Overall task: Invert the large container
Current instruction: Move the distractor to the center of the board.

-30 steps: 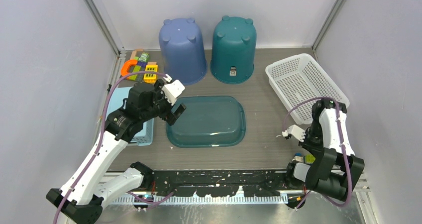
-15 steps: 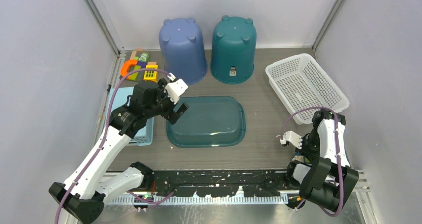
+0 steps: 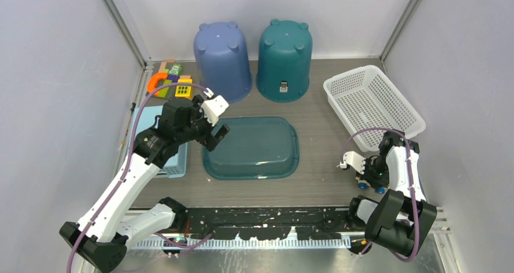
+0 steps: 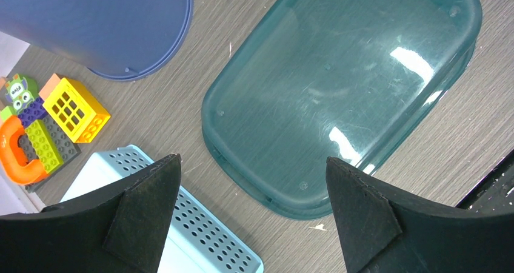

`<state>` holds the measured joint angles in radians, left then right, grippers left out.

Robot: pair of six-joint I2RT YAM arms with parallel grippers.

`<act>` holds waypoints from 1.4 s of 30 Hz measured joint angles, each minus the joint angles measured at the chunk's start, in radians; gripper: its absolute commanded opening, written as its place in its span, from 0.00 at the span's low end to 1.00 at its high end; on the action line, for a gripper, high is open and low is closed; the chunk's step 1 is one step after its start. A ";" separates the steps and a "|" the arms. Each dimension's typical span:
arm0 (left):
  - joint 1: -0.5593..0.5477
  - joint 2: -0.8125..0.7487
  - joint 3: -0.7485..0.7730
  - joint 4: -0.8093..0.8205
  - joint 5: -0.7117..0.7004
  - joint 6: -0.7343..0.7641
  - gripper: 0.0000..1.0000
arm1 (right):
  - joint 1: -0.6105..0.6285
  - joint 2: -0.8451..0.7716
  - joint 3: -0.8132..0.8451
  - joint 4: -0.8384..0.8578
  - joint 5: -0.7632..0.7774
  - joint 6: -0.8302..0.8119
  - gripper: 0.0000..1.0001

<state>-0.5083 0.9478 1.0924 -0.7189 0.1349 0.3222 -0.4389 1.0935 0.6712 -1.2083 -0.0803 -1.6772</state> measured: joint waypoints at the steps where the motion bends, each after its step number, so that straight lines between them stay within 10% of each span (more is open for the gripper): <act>1: 0.000 0.002 0.000 0.000 0.000 0.000 0.90 | 0.000 -0.002 0.000 0.009 -0.009 -0.002 0.01; 8: 0.000 0.009 0.003 -0.001 0.000 0.000 0.91 | 0.012 0.007 0.002 0.055 -0.064 -0.018 0.02; 22: 0.000 0.026 0.005 -0.004 0.000 0.000 0.91 | 0.152 -0.145 0.308 -0.221 -0.344 0.113 0.40; 33: 0.000 0.017 0.006 -0.005 0.000 0.000 0.92 | 0.331 0.073 0.509 0.260 -0.279 0.804 0.69; 42: 0.000 -0.018 0.003 -0.004 0.000 0.004 0.92 | 0.559 0.253 0.482 0.602 0.100 1.032 0.60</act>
<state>-0.5083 0.9302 1.0954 -0.7227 0.1352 0.3260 0.1200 1.3464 1.1530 -0.6060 0.0200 -0.6453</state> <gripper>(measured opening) 0.919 0.658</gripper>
